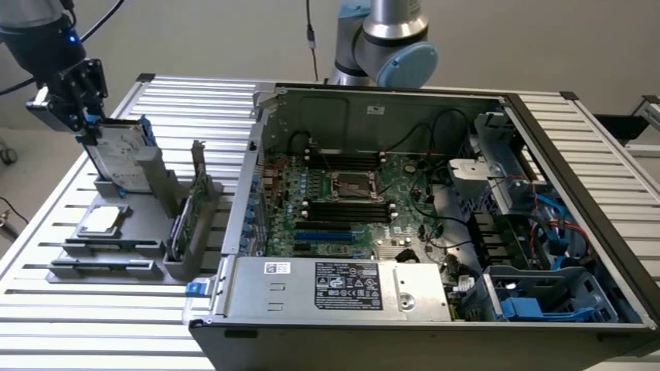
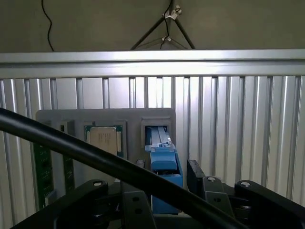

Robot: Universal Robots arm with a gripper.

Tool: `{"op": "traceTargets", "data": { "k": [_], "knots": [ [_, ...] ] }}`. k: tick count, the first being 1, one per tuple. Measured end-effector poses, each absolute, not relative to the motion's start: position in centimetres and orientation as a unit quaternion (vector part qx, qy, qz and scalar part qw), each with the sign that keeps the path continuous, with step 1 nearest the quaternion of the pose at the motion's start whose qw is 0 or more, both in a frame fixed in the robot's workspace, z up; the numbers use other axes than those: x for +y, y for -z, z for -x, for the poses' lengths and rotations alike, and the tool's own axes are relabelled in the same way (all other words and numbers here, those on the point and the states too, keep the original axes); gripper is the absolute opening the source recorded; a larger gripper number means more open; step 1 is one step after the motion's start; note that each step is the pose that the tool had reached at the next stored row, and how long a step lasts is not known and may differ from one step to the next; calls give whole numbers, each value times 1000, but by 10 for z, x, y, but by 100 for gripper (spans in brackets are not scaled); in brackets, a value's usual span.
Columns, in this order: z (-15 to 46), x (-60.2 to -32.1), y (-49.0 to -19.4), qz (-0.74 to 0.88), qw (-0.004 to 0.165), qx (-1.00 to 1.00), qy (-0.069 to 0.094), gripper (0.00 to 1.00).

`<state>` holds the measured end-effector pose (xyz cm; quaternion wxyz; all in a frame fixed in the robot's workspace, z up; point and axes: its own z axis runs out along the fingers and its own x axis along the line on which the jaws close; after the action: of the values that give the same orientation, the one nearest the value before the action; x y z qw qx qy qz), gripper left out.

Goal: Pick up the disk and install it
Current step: 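Pick up the disk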

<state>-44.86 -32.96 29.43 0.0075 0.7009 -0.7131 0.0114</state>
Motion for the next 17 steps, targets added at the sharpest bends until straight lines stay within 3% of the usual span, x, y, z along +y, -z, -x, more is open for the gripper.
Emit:
{"op": "traceTargets", "data": {
  "k": [17],
  "knots": [
    [448,-330,-290,-701,3,-713,-11,48]
  ]
}}
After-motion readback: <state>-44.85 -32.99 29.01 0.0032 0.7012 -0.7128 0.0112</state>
